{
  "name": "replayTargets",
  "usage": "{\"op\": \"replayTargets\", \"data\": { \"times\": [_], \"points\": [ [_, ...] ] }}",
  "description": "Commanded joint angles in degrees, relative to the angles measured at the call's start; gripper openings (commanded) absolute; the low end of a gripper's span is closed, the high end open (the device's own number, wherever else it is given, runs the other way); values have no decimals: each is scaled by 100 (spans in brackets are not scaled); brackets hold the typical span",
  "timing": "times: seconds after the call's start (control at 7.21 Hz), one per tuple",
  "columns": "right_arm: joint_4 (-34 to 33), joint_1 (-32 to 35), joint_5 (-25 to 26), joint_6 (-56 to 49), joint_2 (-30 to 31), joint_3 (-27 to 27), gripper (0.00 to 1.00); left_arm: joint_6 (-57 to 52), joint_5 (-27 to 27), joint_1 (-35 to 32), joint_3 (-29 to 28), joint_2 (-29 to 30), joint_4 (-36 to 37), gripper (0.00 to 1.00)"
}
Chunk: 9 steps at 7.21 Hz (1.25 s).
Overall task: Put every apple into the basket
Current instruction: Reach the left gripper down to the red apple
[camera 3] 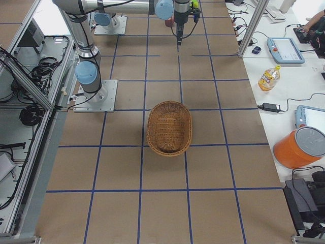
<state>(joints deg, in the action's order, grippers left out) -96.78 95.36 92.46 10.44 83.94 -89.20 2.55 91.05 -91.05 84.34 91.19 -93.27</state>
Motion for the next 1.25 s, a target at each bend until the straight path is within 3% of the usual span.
{"op": "replayTargets", "data": {
  "times": [0.0,0.28,0.42,0.55,0.69,0.97,1.11],
  "points": [
    [18,0,-17,11,8,25,100,-1,0,26,12,-4,2,100],
    [54,-9,-17,-15,43,25,100,-1,9,0,117,-22,-51,100],
    [54,-9,-78,-24,52,34,100,-18,444,104,361,-13,-260,100],
    [80,0,-96,-33,78,17,100,-314,631,540,573,56,-184,100],
    [89,0,-79,-33,61,25,100,-474,459,858,740,336,121,100],
    [80,-44,-96,-50,43,34,100,-843,308,1089,1956,680,1680,100],
    [80,-79,-105,-59,60,52,100,-1497,317,1316,2633,855,2916,100]
  ]
}}
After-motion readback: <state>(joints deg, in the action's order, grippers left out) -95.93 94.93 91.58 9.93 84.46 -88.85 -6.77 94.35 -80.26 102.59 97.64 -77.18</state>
